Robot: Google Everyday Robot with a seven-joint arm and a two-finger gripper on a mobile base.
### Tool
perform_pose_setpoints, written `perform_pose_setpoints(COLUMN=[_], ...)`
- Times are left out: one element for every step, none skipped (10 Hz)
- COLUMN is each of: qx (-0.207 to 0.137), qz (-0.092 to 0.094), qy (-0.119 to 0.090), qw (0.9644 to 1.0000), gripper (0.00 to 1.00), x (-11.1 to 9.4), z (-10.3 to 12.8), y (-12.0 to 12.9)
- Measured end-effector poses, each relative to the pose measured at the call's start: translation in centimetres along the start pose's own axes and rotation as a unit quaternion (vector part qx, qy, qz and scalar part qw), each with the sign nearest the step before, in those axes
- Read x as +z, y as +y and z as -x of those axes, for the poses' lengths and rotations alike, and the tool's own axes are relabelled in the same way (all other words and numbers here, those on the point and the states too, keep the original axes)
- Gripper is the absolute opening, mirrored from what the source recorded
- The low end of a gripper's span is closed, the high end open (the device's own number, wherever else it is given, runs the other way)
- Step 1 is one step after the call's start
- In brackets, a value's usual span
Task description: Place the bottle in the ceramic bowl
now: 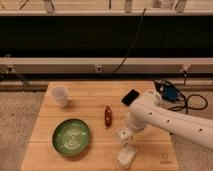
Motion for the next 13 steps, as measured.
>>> perform_pose_setpoints(qx=[-0.009, -0.014, -0.025, -0.032, -0.042, -0.055, -0.064, -0.07, -0.076, -0.083, -0.088, -0.1, -0.116], qz=[0.002, 0.003, 0.004, 0.004, 0.005, 0.007, 0.008, 0.009, 0.012, 0.012, 0.011, 0.012, 0.013], qy=[0.004, 0.004, 0.009, 0.007, 0.008, 0.009, 0.011, 0.011, 0.012, 0.011, 0.011, 0.012, 0.012], qw=[1.0, 0.9999, 0.9996, 0.9995, 0.9991, 0.9984, 0.9978, 0.9974, 0.9969, 0.9964, 0.996, 0.9949, 0.9931], gripper=[0.01, 0.01, 0.01, 0.01, 0.01, 0.01, 0.01, 0.01, 0.01, 0.01, 0.01, 0.01, 0.01], x=[-0.3, -0.3, -0.6, -0.6, -0.5, -0.4, -0.4, -0.4, -0.5, -0.4, -0.3, -0.1, 0.3], z=[0.7, 1.1, 1.9, 3.0, 4.5, 6.2, 7.2, 7.8, 8.4, 9.5, 10.5, 11.9, 13.2], y=[-0.2, -0.3, -0.6, -1.1, -1.9, -2.7, -3.2, -3.4, -3.6, -4.1, -4.6, -5.4, -6.1])
